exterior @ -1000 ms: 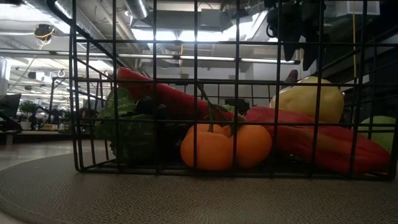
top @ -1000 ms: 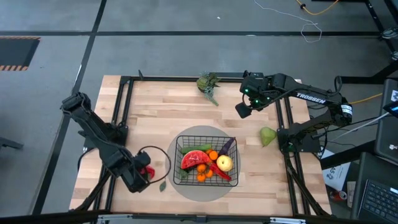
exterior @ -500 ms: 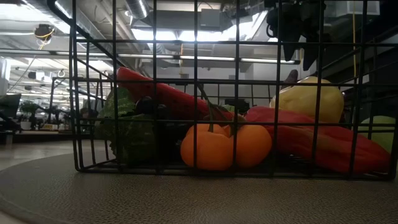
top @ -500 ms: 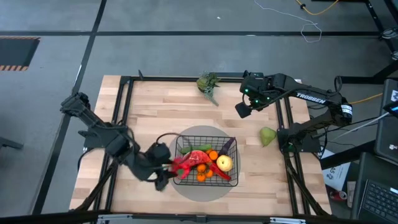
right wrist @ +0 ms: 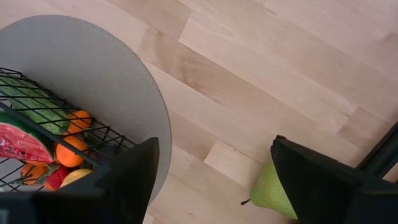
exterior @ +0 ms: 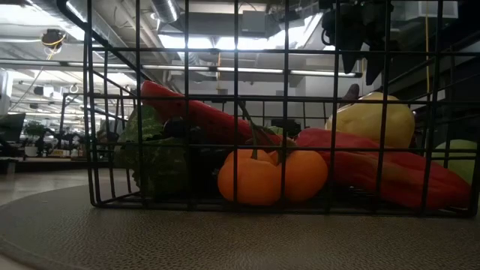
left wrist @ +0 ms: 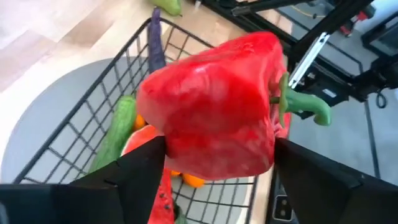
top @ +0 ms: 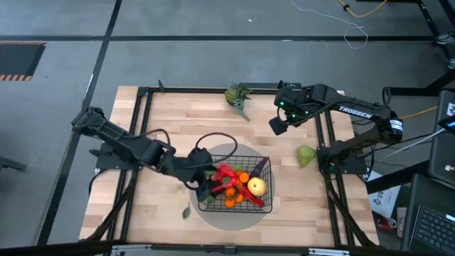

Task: Build produce basket
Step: Put the red bell pepper into the black wire basket, then put the green pear into the black wire basket

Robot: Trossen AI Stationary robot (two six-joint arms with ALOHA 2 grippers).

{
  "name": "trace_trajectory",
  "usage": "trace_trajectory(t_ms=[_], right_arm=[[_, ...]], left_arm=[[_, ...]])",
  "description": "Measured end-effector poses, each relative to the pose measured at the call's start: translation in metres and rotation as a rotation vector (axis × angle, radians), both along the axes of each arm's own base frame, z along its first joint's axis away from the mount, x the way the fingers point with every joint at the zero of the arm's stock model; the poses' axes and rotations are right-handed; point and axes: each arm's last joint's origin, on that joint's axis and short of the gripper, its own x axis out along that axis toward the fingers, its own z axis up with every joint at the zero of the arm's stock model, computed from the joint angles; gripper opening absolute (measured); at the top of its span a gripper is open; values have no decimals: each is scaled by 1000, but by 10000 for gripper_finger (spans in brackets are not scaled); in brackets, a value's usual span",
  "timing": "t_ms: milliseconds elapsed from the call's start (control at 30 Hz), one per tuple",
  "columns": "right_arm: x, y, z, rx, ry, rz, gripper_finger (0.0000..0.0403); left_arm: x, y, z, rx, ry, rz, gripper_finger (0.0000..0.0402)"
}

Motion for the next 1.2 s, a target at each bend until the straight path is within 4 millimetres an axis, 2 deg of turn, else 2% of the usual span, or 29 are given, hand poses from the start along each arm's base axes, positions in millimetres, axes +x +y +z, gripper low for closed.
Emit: trace_trajectory(t_ms=[167, 633, 733, 867, 1000, 1200], right_arm=[[0, 0, 0, -2, 1, 10, 309], [0, 0, 0, -6, 2, 25, 309], [0, 0, 0, -6, 1, 25, 309], [0, 0, 0, -5, 2, 23, 309], [0, 0, 0, -5, 1, 22, 309], [0, 0, 0, -4, 1, 20, 309]], left_arm=[[1, 4, 0, 23, 3, 2, 312], [2, 5, 0, 23, 3, 7, 315], [2, 5, 0, -29, 4, 32, 315], [1, 3, -1, -85, 47, -141, 315], [-12, 10, 16, -126, 8, -224, 315], [-45, 29, 45, -45, -71, -276, 315]])
